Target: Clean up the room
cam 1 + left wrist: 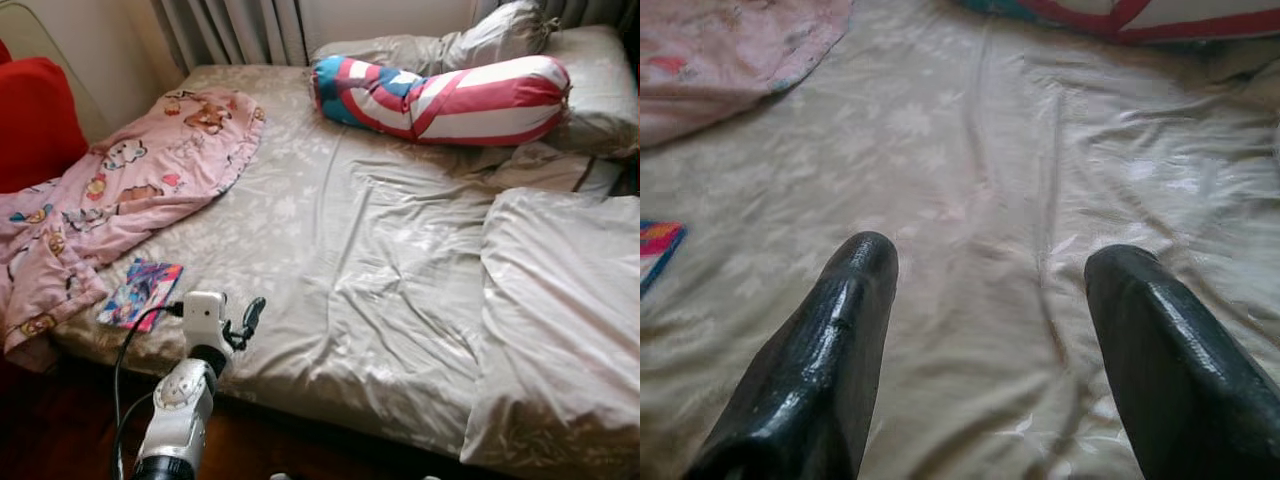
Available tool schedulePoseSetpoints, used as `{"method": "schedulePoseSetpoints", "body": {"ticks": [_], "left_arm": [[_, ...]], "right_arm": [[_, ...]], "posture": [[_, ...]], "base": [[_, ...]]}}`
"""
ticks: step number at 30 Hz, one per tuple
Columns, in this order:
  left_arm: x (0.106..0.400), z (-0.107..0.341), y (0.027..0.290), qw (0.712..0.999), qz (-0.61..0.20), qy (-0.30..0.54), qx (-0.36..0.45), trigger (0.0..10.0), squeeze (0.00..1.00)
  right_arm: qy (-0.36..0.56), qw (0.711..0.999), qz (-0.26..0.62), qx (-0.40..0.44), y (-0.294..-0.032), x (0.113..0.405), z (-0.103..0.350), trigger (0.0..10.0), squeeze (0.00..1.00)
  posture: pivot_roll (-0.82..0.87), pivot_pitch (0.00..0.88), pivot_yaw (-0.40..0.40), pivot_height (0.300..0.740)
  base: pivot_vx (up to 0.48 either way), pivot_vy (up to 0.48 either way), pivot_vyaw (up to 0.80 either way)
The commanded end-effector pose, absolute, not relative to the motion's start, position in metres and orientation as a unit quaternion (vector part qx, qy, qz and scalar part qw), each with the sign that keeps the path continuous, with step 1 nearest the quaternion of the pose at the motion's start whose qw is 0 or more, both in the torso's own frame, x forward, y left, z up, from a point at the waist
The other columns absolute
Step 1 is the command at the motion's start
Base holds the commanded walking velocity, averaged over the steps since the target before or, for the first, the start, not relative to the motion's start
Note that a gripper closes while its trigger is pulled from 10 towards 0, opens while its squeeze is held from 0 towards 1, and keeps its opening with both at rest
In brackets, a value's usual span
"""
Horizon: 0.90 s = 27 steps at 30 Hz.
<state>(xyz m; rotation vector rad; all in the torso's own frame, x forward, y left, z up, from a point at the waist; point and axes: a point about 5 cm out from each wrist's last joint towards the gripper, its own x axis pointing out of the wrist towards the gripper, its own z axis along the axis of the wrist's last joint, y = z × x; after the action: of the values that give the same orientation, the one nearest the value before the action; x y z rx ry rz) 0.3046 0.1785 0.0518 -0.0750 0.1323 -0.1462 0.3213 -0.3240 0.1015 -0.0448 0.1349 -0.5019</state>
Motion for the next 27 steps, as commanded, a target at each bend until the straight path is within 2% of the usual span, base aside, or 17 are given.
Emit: {"method": "schedulePoseSetpoints", "body": {"ticks": [1,2,5,10,15,23,27], "left_arm": [[0.299,0.039,0.190,0.994,-0.053,0.095,-0.025,10.0,0.00],[0.298,0.031,0.192,0.992,-0.043,0.116,-0.029,10.0,0.00],[0.295,0.025,0.194,0.990,-0.036,0.132,-0.029,10.0,0.00],[0.279,0.000,0.202,0.980,-0.015,0.199,-0.017,10.0,0.00],[0.248,-0.036,0.200,0.954,0.005,0.298,-0.012,10.0,0.00],[0.227,-0.055,0.195,0.934,0.009,0.358,-0.006,10.0,0.00],[0.219,-0.061,0.194,0.925,0.015,0.380,-0.003,10.0,0.00]], "right_arm": [[0.114,0.967,-0.226,-0.019,-0.312,0.314,0.077,10.0,0.00],[0.149,0.966,-0.208,0.022,-0.295,0.308,0.055,10.0,0.00],[0.175,0.964,-0.194,0.043,-0.285,0.301,0.039,10.0,0.00],[0.278,0.955,-0.105,-0.005,-0.254,0.275,-0.004,10.0,0.00],[0.353,0.932,-0.069,-0.039,-0.246,0.240,-0.036,10.0,0.00],[0.383,0.921,-0.077,-0.015,-0.236,0.222,-0.052,10.0,0.00],[0.404,0.911,-0.058,-0.055,-0.228,0.216,-0.059,10.0,0.00]], "posture": [[0.01,0.090,0.100,0.740],[0.01,0.080,0.093,0.740],[0.01,0.069,0.084,0.740],[0.00,0.046,0.070,0.740],[-0.02,0.027,0.049,0.740],[-0.01,0.000,0.044,0.740],[-0.01,0.000,0.036,0.740]], "base": [[0.000,0.000,0.00],[0.000,0.000,0.00],[0.000,0.000,0.00],[0.000,0.000,0.00],[0.000,0.000,0.00],[0.000,0.000,0.00],[0.000,0.000,0.00]]}}
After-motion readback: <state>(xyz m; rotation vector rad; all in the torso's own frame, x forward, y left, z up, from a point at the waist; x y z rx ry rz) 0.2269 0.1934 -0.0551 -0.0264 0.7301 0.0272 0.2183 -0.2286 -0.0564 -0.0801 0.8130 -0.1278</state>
